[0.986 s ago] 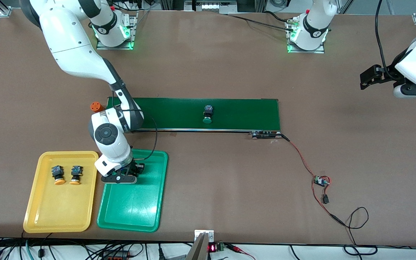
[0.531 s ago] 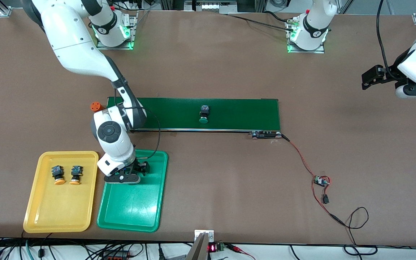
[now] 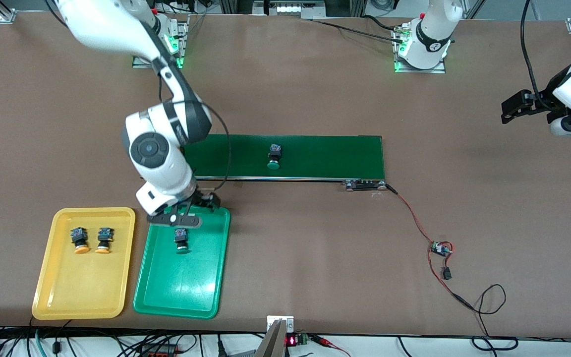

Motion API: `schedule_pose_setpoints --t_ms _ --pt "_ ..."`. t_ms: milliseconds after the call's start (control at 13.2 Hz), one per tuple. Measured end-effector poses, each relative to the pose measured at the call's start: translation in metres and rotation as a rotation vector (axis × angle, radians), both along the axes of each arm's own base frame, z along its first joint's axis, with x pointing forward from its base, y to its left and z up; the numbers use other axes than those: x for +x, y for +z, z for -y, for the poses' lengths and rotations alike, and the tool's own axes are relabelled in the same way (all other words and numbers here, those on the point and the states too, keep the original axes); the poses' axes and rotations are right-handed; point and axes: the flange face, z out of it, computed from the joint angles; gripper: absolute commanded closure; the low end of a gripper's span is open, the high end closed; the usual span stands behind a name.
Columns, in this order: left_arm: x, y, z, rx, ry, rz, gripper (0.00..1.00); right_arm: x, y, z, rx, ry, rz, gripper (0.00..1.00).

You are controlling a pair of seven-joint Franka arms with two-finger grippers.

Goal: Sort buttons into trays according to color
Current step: 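Move the right gripper back over the second green button on the belt, then grasp the second green button with the right gripper and lift it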

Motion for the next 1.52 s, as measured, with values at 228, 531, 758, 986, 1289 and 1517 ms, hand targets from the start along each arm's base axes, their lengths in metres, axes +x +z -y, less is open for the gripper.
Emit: schedule_pose_setpoints --t_ms 228,531,758,986,1289,1517 --pt "0.000 0.003 0.001 0.000 -0.001 0.006 0.00 -0.057 0.013 -0.045 0.042 -0.061 -0.043 0.00" --pt "0.000 0.004 0.001 0.000 -0.001 0.008 0.00 -0.120 0.011 -0.115 0.067 -0.121 -0.085 0.00" --pt "0.000 0.003 0.001 0.000 -0.001 0.004 0.00 -0.138 0.000 -0.130 0.037 -0.129 -0.082 0.00" --pt "-0.001 0.003 0.001 -0.001 -0.001 -0.002 0.00 -0.144 -0.022 -0.137 0.015 -0.130 -0.075 0.00" --pt "-0.002 0.002 -0.002 -0.002 0.004 -0.016 0.00 -0.157 -0.056 -0.145 -0.001 -0.124 -0.059 0.00" --pt "-0.002 0.002 -0.002 -0.002 0.005 -0.016 0.00 -0.168 -0.078 -0.147 -0.017 -0.105 -0.066 0.09"
